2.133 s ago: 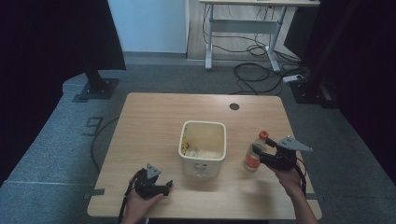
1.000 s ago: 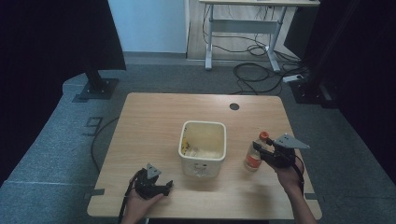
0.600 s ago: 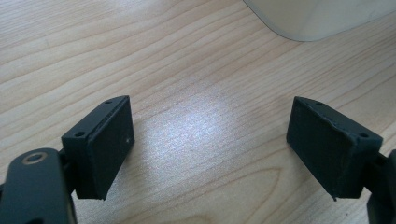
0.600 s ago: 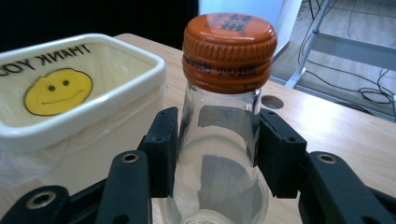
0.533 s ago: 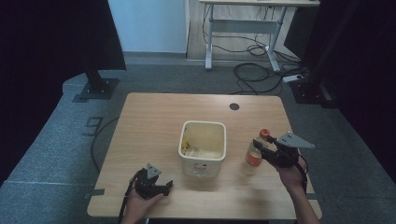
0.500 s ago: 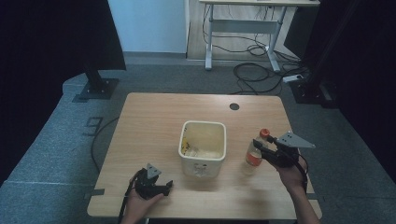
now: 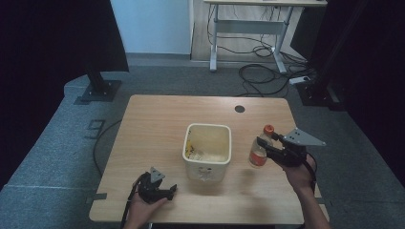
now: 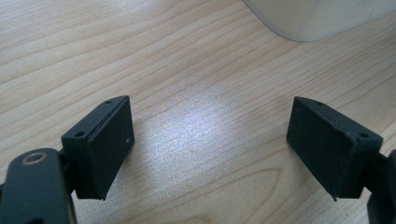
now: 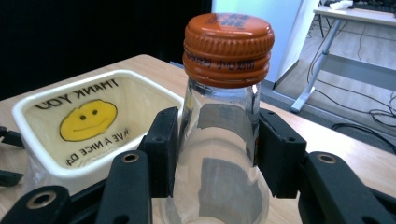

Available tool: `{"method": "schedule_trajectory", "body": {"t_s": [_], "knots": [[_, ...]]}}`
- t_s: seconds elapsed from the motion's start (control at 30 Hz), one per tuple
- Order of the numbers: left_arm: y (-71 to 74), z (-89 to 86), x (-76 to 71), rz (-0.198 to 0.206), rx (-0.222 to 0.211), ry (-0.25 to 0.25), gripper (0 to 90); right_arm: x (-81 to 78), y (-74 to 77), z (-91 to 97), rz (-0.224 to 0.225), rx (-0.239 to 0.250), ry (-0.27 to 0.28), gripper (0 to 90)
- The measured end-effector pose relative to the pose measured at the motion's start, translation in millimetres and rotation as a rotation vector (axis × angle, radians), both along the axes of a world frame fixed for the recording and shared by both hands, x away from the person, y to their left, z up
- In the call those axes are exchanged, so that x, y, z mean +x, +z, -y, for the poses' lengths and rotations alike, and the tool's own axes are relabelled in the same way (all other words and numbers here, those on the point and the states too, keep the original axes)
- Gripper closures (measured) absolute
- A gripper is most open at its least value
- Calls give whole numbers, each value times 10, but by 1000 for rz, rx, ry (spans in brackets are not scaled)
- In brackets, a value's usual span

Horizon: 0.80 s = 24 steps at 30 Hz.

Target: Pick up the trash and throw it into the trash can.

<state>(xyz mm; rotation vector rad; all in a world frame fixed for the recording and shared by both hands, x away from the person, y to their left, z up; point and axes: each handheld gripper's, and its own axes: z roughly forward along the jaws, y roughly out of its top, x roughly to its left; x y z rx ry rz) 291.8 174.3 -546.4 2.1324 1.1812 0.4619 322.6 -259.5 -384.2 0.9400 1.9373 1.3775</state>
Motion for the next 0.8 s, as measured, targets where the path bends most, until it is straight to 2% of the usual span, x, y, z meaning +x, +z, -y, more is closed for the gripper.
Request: {"method": "schedule_trajectory", "body": {"t_s": [0.8], "knots": [[0,0,0,1,1,0,149,5,320,-197,36,19,42,528]]}}
